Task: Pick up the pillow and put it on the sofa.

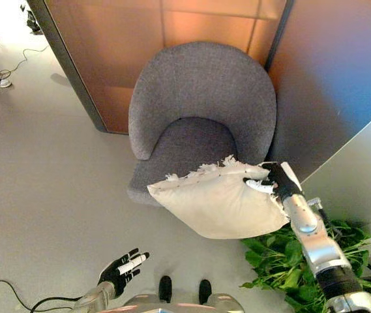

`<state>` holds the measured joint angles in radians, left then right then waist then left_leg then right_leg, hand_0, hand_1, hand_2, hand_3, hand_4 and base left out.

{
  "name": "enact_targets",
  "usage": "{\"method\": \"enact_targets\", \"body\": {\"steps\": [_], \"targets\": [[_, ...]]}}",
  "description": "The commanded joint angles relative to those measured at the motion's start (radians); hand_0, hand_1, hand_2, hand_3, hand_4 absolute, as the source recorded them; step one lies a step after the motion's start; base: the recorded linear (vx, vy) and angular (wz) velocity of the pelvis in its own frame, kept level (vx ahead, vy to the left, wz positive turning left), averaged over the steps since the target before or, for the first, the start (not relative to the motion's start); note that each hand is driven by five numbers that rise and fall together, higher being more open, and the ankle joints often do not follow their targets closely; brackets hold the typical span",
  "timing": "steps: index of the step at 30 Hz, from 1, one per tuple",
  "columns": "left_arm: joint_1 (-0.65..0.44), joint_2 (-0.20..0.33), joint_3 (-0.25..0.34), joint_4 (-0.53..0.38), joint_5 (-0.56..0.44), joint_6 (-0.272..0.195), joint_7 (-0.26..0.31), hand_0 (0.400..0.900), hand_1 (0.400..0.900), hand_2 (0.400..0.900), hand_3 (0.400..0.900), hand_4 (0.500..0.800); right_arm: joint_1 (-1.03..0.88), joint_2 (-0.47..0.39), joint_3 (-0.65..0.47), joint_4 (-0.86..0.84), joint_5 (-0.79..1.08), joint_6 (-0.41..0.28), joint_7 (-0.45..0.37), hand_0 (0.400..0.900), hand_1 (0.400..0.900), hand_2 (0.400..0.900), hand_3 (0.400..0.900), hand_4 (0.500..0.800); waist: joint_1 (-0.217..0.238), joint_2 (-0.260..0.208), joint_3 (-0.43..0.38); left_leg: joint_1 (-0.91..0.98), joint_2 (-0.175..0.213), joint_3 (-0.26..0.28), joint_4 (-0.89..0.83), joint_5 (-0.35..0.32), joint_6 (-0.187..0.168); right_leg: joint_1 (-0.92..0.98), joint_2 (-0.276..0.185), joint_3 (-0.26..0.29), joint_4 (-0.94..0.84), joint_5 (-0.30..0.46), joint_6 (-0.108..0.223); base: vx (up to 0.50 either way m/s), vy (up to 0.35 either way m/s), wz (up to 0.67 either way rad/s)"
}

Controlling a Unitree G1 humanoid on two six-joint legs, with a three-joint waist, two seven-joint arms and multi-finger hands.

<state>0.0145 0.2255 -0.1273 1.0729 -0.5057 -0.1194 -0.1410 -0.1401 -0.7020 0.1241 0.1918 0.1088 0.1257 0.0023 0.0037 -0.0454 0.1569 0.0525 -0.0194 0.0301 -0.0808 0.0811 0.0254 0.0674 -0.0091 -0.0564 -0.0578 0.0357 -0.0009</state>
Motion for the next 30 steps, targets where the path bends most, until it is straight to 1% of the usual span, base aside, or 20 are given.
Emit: {"method": "enact_targets", "body": {"steps": [1, 4, 6, 7, 8, 10, 11, 13, 15, 17, 19, 20, 21, 22, 24, 26, 28, 30], "targets": [[-0.058, 0.042, -0.017, 0.076, 0.039, -0.006, -0.019, 0.900, 0.900, 0.900, 0.900, 0.800, -0.375, -0.110, -0.109, -0.083, 0.076, -0.059, -0.059, 0.400, 0.400, 0.400, 0.400, 0.500, 0.021, -0.049, -0.125, 0.002, 0.009, -0.009, 0.035, -0.083, -0.037, -0.018, -0.044, -0.029, 0.061, -0.017, 0.049, 0.07, 0.007, 0.12], [-0.061, 0.051, -0.033, 0.077, 0.036, 0.006, -0.017, 0.900, 0.900, 0.900, 0.900, 0.800, -0.488, -0.185, -0.073, -0.004, 0.111, -0.006, -0.046, 0.400, 0.400, 0.400, 0.400, 0.500, 0.036, -0.057, -0.130, 0.004, 0.011, -0.014, 0.035, -0.081, -0.041, -0.011, -0.047, -0.038, 0.063, -0.021, 0.048, 0.05, 0.008, 0.14], [-0.071, 0.061, -0.053, 0.079, 0.030, 0.020, -0.019, 0.900, 0.900, 0.900, 0.900, 0.800, -0.585, -0.232, -0.021, 0.097, 0.147, 0.027, -0.039, 0.400, 0.400, 0.400, 0.400, 0.500, 0.052, -0.063, -0.133, 0.006, 0.011, -0.023, 0.034, -0.078, -0.044, -0.006, -0.048, -0.046, 0.063, -0.022, 0.047, 0.04, 0.000, 0.15], [-0.072, 0.059, -0.051, 0.079, 0.030, 0.021, -0.019, 0.900, 0.900, 0.900, 0.900, 0.800, -0.595, -0.234, -0.013, 0.104, 0.149, 0.024, -0.039, 0.400, 0.400, 0.400, 0.400, 0.500, 0.050, -0.061, -0.132, 0.006, 0.011, -0.023, 0.034, -0.078, -0.044, -0.006, -0.048, -0.046, 0.063, -0.022, 0.047, 0.03, -0.006, 0.12], [-0.076, 0.063, -0.060, 0.081, 0.027, 0.024, -0.019, 0.900, 0.900, 0.900, 0.900, 0.800, -0.633, -0.248, 0.011, 0.150, 0.153, 0.040, -0.036, 0.400, 0.400, 0.400, 0.400, 0.500, 0.057, -0.064, -0.132, 0.007, 0.012, -0.027, 0.033, -0.077, -0.045, -0.003, -0.049, -0.050, 0.064, -0.023, 0.047, 0.03, -0.008, 0.11], [-0.084, 0.069, -0.086, 0.079, 0.022, 0.034, -0.018, 0.900, 0.900, 0.900, 0.900, 0.800, -0.745, -0.278, 0.091, 0.284, 0.173, 0.044, -0.043, 0.400, 0.400, 0.400, 0.400, 0.500, 0.073, -0.069, -0.134, 0.010, 0.011, -0.036, 0.032, -0.075, -0.047, 0.004, -0.051, -0.061, 0.061, -0.023, 0.047, 0.04, -0.011, 0.17], [-0.093, 0.073, -0.103, 0.079, 0.022, 0.043, -0.016, 0.900, 0.900, 0.900, 0.900, 0.800, -0.825, -0.284, 0.152, 0.385, 0.169, 0.046, -0.047, 0.400, 0.400, 0.400, 0.400, 0.500, 0.087, -0.074, -0.136, 0.011, 0.011, -0.042, 0.031, -0.073, -0.049, 0.010, -0.052, -0.069, 0.058, -0.023, 0.046, 0.04, -0.013, 0.18], [-0.102, 0.078, -0.130, 0.081, 0.020, 0.049, -0.022, 0.900, 0.900, 0.900, 0.900, 0.800, -0.949, -0.288, 0.251, 0.509, 0.163, 0.072, -0.059, 0.400, 0.400, 0.400, 0.400, 0.500, 0.106, -0.077, -0.137, 0.013, 0.010, -0.054, 0.029, -0.070, -0.050, 0.019, -0.054, -0.082, 0.053, -0.021, 0.045, 0.05, -0.010, 0.20], [-0.108, 0.081, -0.155, 0.089, 0.013, 0.046, -0.031, 0.900, 0.900, 0.900, 0.900, 0.800, -1.059, -0.279, 0.336, 0.634, 0.150, 0.071, -0.061, 0.400, 0.400, 0.400, 0.400, 0.500, 0.123, -0.079, -0.141, 0.013, 0.010, -0.065, 0.029, -0.066, -0.052, 0.026, -0.056, -0.092, 0.048, -0.020, 0.045, 0.05, -0.001, 0.21], [-0.114, 0.080, -0.177, 0.096, 0.010, 0.043, -0.039, 0.900, 0.900, 0.900, 0.900, 0.800, -1.142, -0.264, 0.400, 0.735, 0.118, 0.086, -0.038, 0.400, 0.400, 0.400, 0.400, 0.500, 0.143, -0.081, -0.143, 0.011, 0.010, -0.080, 0.027, -0.061, -0.054, 0.030, -0.057, -0.103, 0.045, -0.020, 0.045, 0.05, 0.001, 0.24], [-0.119, 0.078, -0.193, 0.100, 0.009, 0.046, -0.043, 0.900, 0.900, 0.900, 0.900, 0.800, -1.195, -0.241, 0.440, 0.797, 0.122, 0.083, -0.044, 0.400, 0.400, 0.400, 0.400, 0.500, 0.157, -0.081, -0.146, 0.008, 0.009, -0.090, 0.025, -0.056, -0.055, 0.033, -0.058, -0.114, 0.041, -0.019, 0.044, 0.05, -0.001, 0.26], [-0.122, 0.079, -0.199, 0.105, 0.015, 0.048, -0.049, 0.900, 0.900, 0.900, 0.900, 0.800, -1.216, -0.228, 0.446, 0.821, 0.119, 0.092, -0.023, 0.400, 0.400, 0.400, 0.400, 0.500, 0.165, -0.082, -0.146, 0.005, 0.009, -0.097, 0.028, -0.056, -0.056, 0.034, -0.059, -0.119, 0.042, -0.022, 0.044, 0.05, -0.005, 0.28], [-0.123, 0.078, -0.205, 0.106, 0.016, 0.049, -0.051, 0.900, 0.900, 0.900, 0.900, 0.800, -1.226, -0.223, 0.456, 0.833, 0.118, 0.092, -0.028, 0.406, 0.406, 0.406, 0.406, 0.504, 0.169, -0.082, -0.146, 0.004, 0.008, -0.101, 0.028, -0.054, -0.056, 0.034, -0.060, -0.123, 0.042, -0.021, 0.044, 0.04, -0.007, 0.25], [-0.122, 0.079, -0.214, 0.107, 0.013, 0.052, -0.053, 0.900, 0.900, 0.900, 0.900, 0.800, -1.239, -0.211, 0.472, 0.843, 0.132, 0.099, -0.009, 0.900, 0.900, 0.900, 0.900, 0.800, 0.176, -0.082, -0.145, 0.002, 0.008, -0.107, 0.026, -0.051, -0.057, 0.035, -0.060, -0.128, 0.042, -0.021, 0.043, 0.03, -0.010, 0.20], [-0.126, 0.081, -0.219, 0.119, 0.014, 0.050, -0.058, 0.900, 0.900, 0.900, 0.900, 0.800, -1.261, -0.191, 0.490, 0.867, 0.137, 0.101, 0.010, 0.900, 0.900, 0.900, 0.900, 0.800, 0.184, -0.082, -0.141, 0.001, 0.008, -0.115, 0.024, -0.048, -0.057, 0.036, -0.060, -0.137, 0.043, -0.024, 0.041, 0.03, -0.010, 0.16], [-0.128, 0.081, -0.227, 0.125, 0.012, 0.050, -0.060, 0.900, 0.900, 0.900, 0.900, 0.800, -1.283, -0.177, 0.503, 0.897, 0.143, 0.087, 0.004, 0.900, 0.900, 0.900, 0.900, 0.800, 0.190, -0.083, -0.139, 0.001, 0.008, -0.122, 0.023, -0.046, -0.058, 0.038, -0.059, -0.143, 0.043, -0.026, 0.039, 0.03, -0.003, 0.13], [-0.127, 0.082, -0.230, 0.121, 0.015, 0.054, -0.066, 0.900, 0.900, 0.900, 0.900, 0.800, -1.292, -0.170, 0.501, 0.903, 0.144, 0.089, -0.010, 0.900, 0.900, 0.900, 0.900, 0.800, 0.193, -0.081, -0.137, 0.002, 0.007, -0.127, 0.022, -0.046, -0.058, 0.041, -0.059, -0.146, 0.044, -0.028, 0.038, 0.02, 0.006, 0.09], [-0.125, 0.080, -0.239, 0.116, 0.013, 0.056, -0.072, 0.900, 0.900, 0.900, 0.900, 0.800, -1.297, -0.167, 0.503, 0.914, 0.137, 0.087, -0.007, 0.900, 0.900, 0.900, 0.900, 0.800, 0.195, -0.079, -0.138, 0.003, 0.006, -0.130, 0.021, -0.045, -0.058, 0.043, -0.059, -0.145, 0.041, -0.027, 0.039, 0.01, 0.006, 0.02]]}}
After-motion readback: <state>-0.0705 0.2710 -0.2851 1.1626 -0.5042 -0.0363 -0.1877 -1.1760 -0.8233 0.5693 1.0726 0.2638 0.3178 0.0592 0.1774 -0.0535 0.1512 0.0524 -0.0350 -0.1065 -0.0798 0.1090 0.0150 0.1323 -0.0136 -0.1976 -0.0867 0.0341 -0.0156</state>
